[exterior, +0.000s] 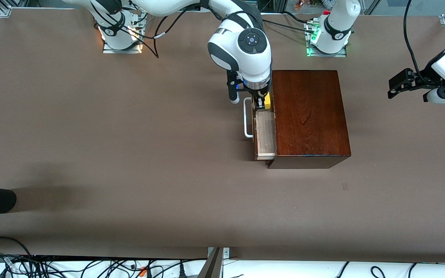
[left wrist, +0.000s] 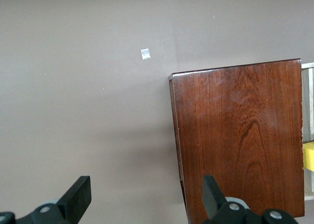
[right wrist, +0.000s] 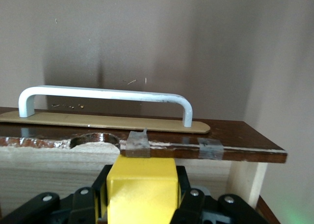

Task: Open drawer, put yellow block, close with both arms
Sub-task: 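Lower the cube into the drawer and open the right gripper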

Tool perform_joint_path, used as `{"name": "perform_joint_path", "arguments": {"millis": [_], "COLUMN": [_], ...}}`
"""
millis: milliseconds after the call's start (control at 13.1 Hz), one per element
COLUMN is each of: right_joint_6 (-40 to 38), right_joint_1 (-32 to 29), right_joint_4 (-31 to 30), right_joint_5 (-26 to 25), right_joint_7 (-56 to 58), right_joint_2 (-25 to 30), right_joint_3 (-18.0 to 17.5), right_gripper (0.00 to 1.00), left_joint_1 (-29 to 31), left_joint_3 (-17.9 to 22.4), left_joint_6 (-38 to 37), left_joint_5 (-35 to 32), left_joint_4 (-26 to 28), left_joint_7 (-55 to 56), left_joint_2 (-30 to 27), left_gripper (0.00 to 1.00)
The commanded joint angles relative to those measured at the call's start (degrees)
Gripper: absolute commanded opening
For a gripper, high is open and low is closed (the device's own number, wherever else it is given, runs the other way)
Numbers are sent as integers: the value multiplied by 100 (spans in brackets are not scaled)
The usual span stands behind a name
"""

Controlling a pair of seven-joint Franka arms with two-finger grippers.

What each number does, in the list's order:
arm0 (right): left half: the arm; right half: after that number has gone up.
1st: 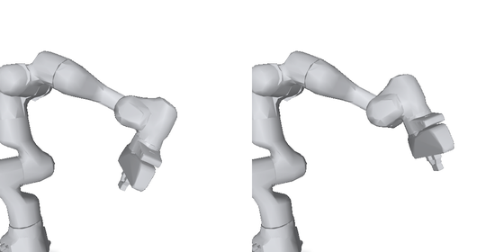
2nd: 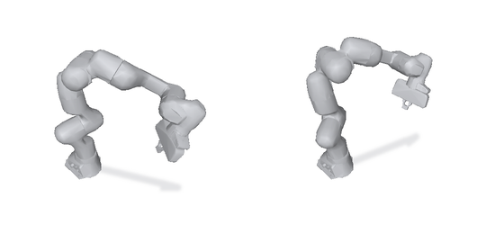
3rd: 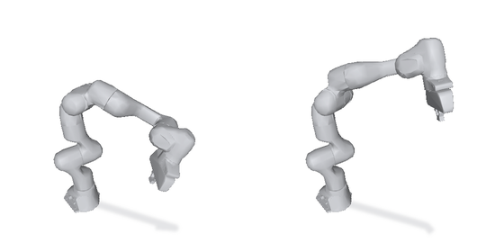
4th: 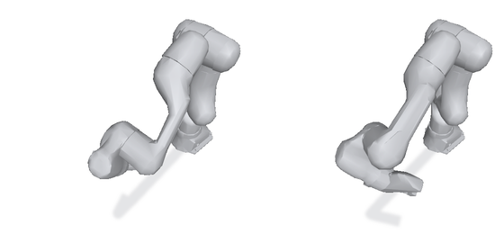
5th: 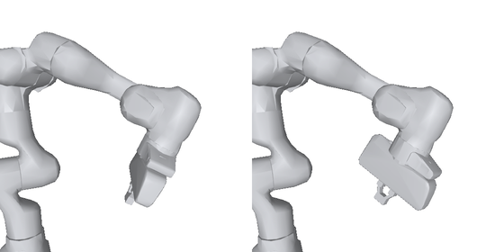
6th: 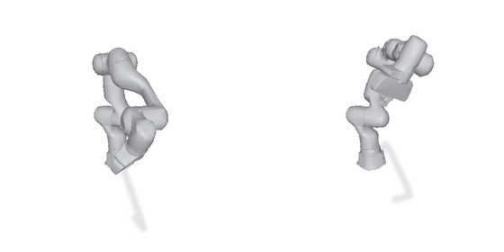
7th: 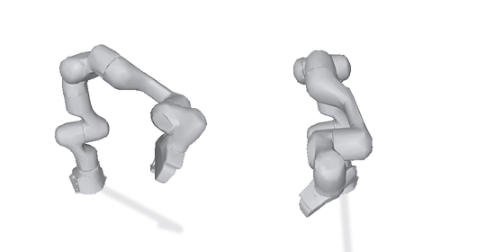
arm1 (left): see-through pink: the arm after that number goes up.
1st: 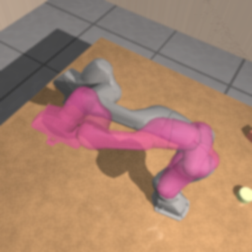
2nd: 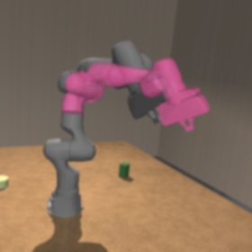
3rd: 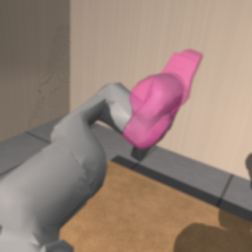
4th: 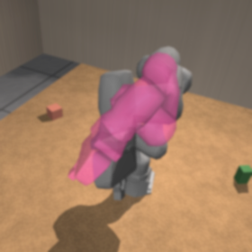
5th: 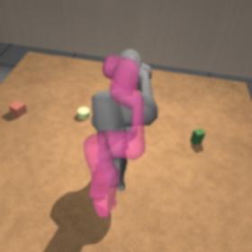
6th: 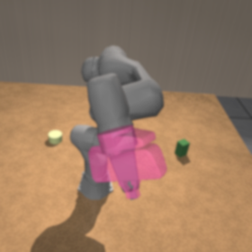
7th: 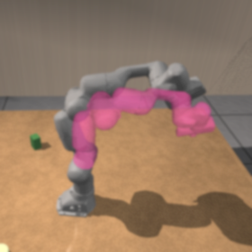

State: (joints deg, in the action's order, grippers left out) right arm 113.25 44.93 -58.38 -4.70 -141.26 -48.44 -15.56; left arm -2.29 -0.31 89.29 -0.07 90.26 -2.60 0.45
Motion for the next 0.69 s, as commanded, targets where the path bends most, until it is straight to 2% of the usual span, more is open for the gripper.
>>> {"name": "perform_joint_path", "arguments": {"millis": [0,382,535,611], "right_joint_6": [144,400,461,461], "right_joint_1": [174,245,262,262], "right_joint_4": [256,256,256,256], "right_joint_5": [-93,-101,-101,-101], "right_joint_7": [-121,-138,-164,-191], "right_joint_2": [-209,-385,-447,-456], "right_joint_3": [123,176,194,220], "right_gripper": [0,0,18,43], "left_joint_1": [36,36,36,36], "left_joint_3": [-48,-39,-48,-48], "left_joint_6": [-43,-43,-43,-43], "left_joint_5": [42,51,51,51], "left_joint_4": [-8,-8,-8,-8], "left_joint_7": [-83,-74,-65,-56], "left_joint_2": [-71,-71,-71,-71], "left_gripper": [100,100,100,100]}}
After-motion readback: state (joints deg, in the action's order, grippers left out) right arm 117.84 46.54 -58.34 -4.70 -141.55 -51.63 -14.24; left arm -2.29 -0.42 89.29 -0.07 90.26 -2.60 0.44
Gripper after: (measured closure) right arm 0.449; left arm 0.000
